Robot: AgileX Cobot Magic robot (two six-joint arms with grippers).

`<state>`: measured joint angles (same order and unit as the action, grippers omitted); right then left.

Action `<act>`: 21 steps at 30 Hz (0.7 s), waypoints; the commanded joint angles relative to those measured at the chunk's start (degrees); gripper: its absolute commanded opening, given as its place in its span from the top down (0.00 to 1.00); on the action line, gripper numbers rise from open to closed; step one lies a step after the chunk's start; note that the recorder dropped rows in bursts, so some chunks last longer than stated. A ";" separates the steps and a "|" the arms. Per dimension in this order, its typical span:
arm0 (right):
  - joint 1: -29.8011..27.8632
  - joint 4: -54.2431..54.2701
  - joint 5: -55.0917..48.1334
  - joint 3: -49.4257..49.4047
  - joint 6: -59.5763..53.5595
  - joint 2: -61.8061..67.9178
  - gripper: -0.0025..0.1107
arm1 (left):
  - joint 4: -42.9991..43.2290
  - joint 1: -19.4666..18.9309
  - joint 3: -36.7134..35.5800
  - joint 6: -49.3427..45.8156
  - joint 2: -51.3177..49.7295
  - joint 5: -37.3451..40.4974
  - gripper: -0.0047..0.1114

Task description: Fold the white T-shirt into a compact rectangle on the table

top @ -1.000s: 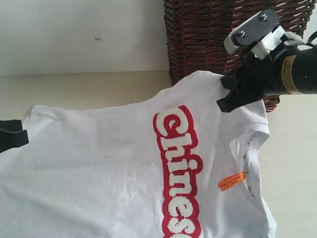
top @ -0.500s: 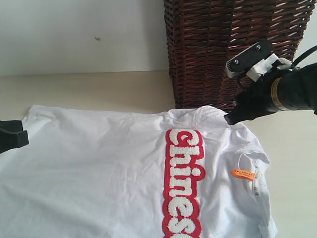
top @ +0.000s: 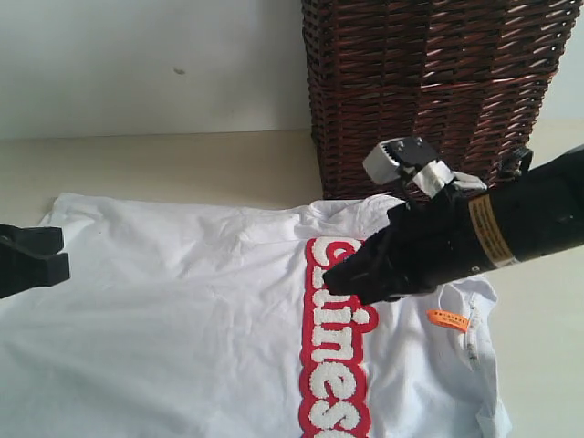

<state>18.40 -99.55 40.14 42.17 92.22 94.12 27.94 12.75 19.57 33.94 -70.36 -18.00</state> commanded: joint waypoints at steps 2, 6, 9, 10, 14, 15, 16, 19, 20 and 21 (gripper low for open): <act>0.57 -0.39 -20.27 -3.00 8.26 -0.16 0.93 | 15.15 6.72 -0.17 10.28 -0.32 -2.60 0.96; 0.57 -0.39 -24.66 -4.48 9.87 -0.16 0.80 | 37.29 11.02 1.64 28.62 -1.29 -2.49 0.96; 0.57 -0.39 -25.92 -4.57 10.63 -0.16 0.73 | 54.20 13.23 4.00 44.31 -4.23 -6.25 0.96; 0.57 -0.39 -27.21 -4.57 11.34 -0.16 0.71 | 59.08 13.84 5.18 48.19 -5.73 -8.96 0.96; 0.57 -0.39 -32.38 -4.57 12.03 -0.16 0.71 | 68.07 16.46 9.40 55.04 -12.30 -13.89 0.96; 0.57 -0.39 -32.82 -4.57 12.03 -0.16 0.71 | 69.21 16.97 10.25 55.72 -14.00 -13.89 0.96; 0.57 -0.39 -32.96 -4.57 12.03 -0.16 0.71 | 70.68 17.62 11.07 56.67 -15.68 -13.89 0.96; 0.57 -0.39 -34.94 -4.47 11.80 -0.16 0.71 | 72.00 19.84 12.83 58.27 -19.97 -15.78 0.96; 0.42 -0.39 -36.42 -4.47 11.93 -0.16 0.71 | 72.00 21.88 13.66 58.27 -22.12 -16.37 0.96; 0.08 -0.39 -36.42 -4.47 11.93 -0.16 0.71 | 72.00 23.03 14.13 58.27 -23.14 -16.37 0.96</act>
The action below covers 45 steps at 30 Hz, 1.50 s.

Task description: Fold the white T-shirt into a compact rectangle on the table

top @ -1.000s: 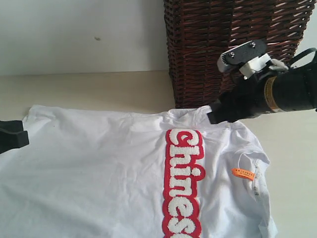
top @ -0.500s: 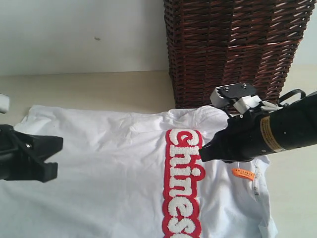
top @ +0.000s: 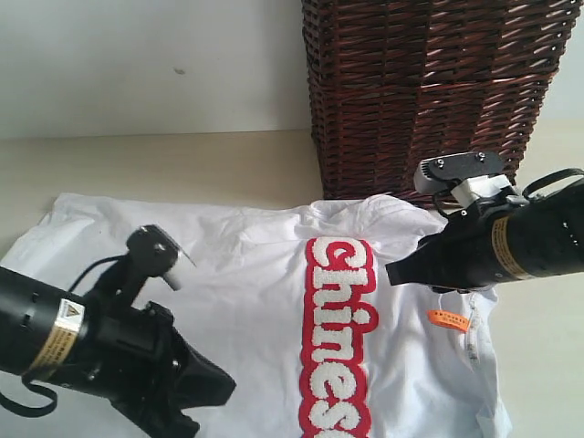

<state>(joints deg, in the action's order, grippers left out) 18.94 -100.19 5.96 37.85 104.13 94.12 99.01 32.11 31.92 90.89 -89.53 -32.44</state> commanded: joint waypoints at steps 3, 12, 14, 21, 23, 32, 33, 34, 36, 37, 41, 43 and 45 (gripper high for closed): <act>-2.50 0.24 0.57 -0.15 0.03 -0.16 0.71 | 0.94 7.50 2.87 3.15 -6.56 2.67 0.96; -3.28 0.24 16.32 -3.78 1.98 -2.37 0.62 | 0.94 7.87 3.96 13.38 -8.14 24.50 0.96; -3.28 0.24 17.15 -1.19 2.42 -2.58 0.62 | 0.94 7.87 4.06 13.38 -8.14 24.13 0.96; -3.28 0.24 -6.40 9.02 2.03 -8.87 0.62 | 0.94 7.87 4.06 13.38 -8.14 24.00 0.96; -3.28 5.94 -26.18 9.11 -6.73 -10.41 0.62 | 0.94 7.87 4.06 13.38 -8.03 23.98 0.96; -3.28 83.40 -58.44 14.39 -82.66 -8.92 0.62 | 0.94 7.87 4.06 13.38 -7.24 23.73 0.96; -3.28 88.62 -59.68 13.79 -86.86 -9.30 0.62 | 0.94 7.87 4.06 13.38 -7.24 23.73 0.96; -3.28 94.45 -59.81 12.28 -91.32 -9.92 0.62 | 0.94 7.87 4.06 13.38 -7.24 23.48 0.96; -1.64 104.37 -56.92 7.37 -96.75 -12.05 0.62 | 0.94 7.87 4.06 13.26 -7.24 22.91 0.96; -0.49 107.68 -55.55 5.02 -98.12 -13.17 0.62 | 0.94 7.87 4.06 13.26 -7.24 22.91 0.96; 6.26 113.88 -44.01 -4.01 -98.50 -17.70 0.62 | 0.94 7.87 4.06 13.26 -7.24 22.80 0.96; 8.85 115.01 -41.94 -5.47 -98.50 -18.11 0.62 | 0.94 7.87 4.06 13.26 -7.24 22.38 0.96; 11.23 113.69 -42.56 -5.86 -98.50 -17.75 0.62 | 0.94 7.87 4.06 13.26 -7.24 22.22 0.96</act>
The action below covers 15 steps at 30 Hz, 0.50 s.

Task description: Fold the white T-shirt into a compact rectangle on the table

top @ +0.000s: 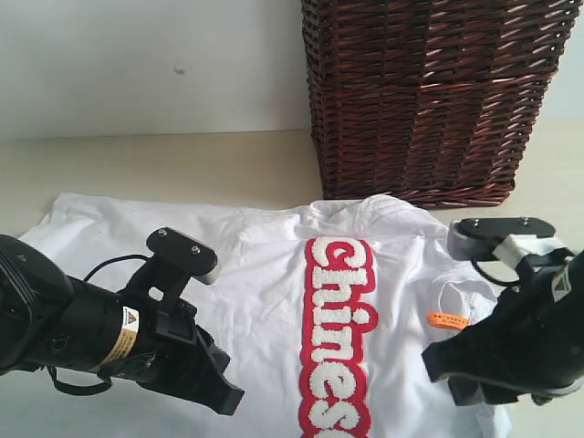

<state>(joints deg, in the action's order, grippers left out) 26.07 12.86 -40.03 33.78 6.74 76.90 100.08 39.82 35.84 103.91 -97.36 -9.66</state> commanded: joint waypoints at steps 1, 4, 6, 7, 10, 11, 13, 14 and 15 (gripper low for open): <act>4.84 -0.23 3.10 -2.07 -1.12 -0.23 0.62 | -0.13 0.16 0.14 0.25 0.59 -0.56 0.96; 5.86 -7.40 2.44 -3.82 5.42 1.04 0.62 | -0.13 0.16 0.14 0.14 0.59 -0.54 0.96; 5.86 -15.01 3.29 -5.26 12.50 2.51 0.59 | -0.13 0.16 0.14 0.14 0.59 -0.54 0.96; 5.86 -17.22 4.23 -5.79 14.76 3.18 0.56 | -0.13 0.16 0.14 0.14 0.59 -0.54 0.96; 5.86 -19.90 8.17 -6.53 17.99 5.95 0.43 | -0.13 0.16 0.14 0.14 0.59 -0.54 0.96; 5.86 -19.64 9.86 -6.53 18.23 6.77 0.40 | -0.13 0.16 0.14 0.14 0.59 -0.54 0.96; 5.86 -16.87 12.78 -6.53 17.90 8.13 0.38 | -0.13 0.16 0.14 0.14 0.59 -0.54 0.96; 5.86 -15.19 14.08 -6.53 16.23 8.85 0.39 | -0.13 0.16 0.14 0.14 0.59 -0.54 0.96; 5.86 -13.73 14.47 -6.53 14.91 9.23 0.39 | -0.13 0.16 0.14 0.14 0.59 -0.54 0.96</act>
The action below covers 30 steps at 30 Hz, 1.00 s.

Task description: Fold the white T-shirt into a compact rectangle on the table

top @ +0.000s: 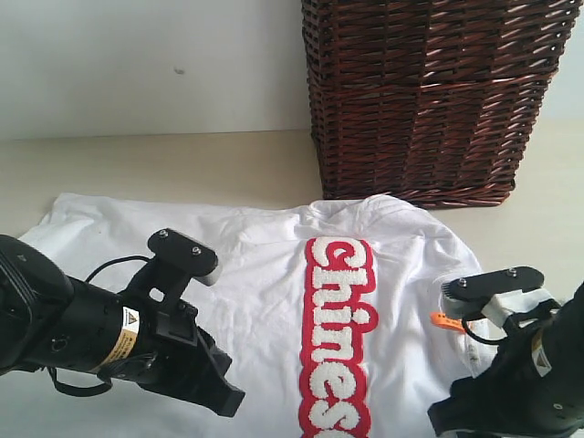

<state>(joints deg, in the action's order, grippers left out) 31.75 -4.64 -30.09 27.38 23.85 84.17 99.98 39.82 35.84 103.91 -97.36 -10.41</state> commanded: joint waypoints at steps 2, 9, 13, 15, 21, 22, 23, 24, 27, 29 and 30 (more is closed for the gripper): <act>0.17 5.20 4.55 -0.14 -3.29 2.82 0.42 | -0.03 0.16 0.14 0.14 0.59 0.21 0.96; 0.17 5.20 3.21 0.68 -6.69 3.18 0.90 | -0.03 0.16 0.14 0.03 0.59 0.34 0.96; 0.17 5.20 -3.86 5.81 -9.42 1.56 0.98 | -0.03 0.16 0.14 0.03 0.59 0.59 0.96; 0.17 6.28 -7.66 9.84 -10.54 0.67 0.98 | -0.03 0.16 0.14 0.03 0.59 0.59 0.96; 0.17 15.70 -12.70 21.56 -20.09 0.42 0.98 | -0.03 0.16 0.14 -0.08 0.59 0.61 0.96; 0.17 18.48 -12.17 23.30 -23.85 0.61 0.98 | -0.03 0.16 0.14 -0.08 0.59 0.61 0.96; 0.17 20.47 -11.36 24.48 -27.04 0.99 0.98 | -0.03 0.16 0.14 -0.08 0.59 0.61 0.96; 0.17 22.79 -9.37 25.88 -30.63 1.80 0.98 | -0.03 0.16 0.14 -0.08 0.59 0.61 0.96; 0.17 24.17 -5.13 28.28 -34.03 5.29 0.97 | -0.03 0.16 0.14 -0.08 0.59 0.99 0.96; 0.17 24.17 -3.78 29.49 -34.28 9.17 0.91 | -0.03 0.16 0.14 -0.08 0.59 1.11 0.96; 0.17 24.01 -2.85 30.17 -34.29 11.39 0.86 | -0.03 0.16 0.14 -0.08 0.59 1.11 0.96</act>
<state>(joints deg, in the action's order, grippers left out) 31.75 18.77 -35.93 55.93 -8.48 90.51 99.98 39.82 35.84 103.91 -97.36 -10.07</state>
